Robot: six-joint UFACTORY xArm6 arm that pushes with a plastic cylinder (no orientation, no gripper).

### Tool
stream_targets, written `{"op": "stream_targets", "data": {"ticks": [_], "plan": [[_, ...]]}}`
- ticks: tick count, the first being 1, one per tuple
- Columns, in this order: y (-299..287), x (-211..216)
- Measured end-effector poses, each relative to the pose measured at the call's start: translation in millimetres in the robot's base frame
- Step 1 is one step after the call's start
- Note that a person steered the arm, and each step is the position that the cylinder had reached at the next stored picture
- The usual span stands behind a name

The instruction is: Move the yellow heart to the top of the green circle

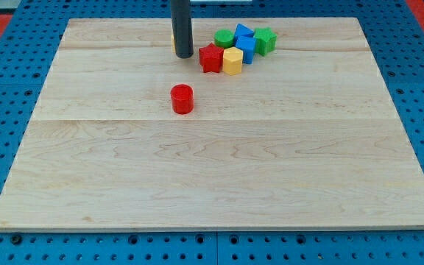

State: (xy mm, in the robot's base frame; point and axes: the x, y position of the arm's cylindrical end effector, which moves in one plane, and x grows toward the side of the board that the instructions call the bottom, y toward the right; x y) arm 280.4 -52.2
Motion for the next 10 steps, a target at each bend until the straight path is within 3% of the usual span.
{"op": "stream_targets", "data": {"ticks": [2, 3, 5, 6, 7, 8, 9, 10], "plan": [[-105.6, -1.6], [-113.5, -16.4], [2.3, -20.2], [24.2, -25.7], [-39.8, -37.5], [-50.5, -88.4], [-10.6, -87.0], [71.2, -86.3]]}}
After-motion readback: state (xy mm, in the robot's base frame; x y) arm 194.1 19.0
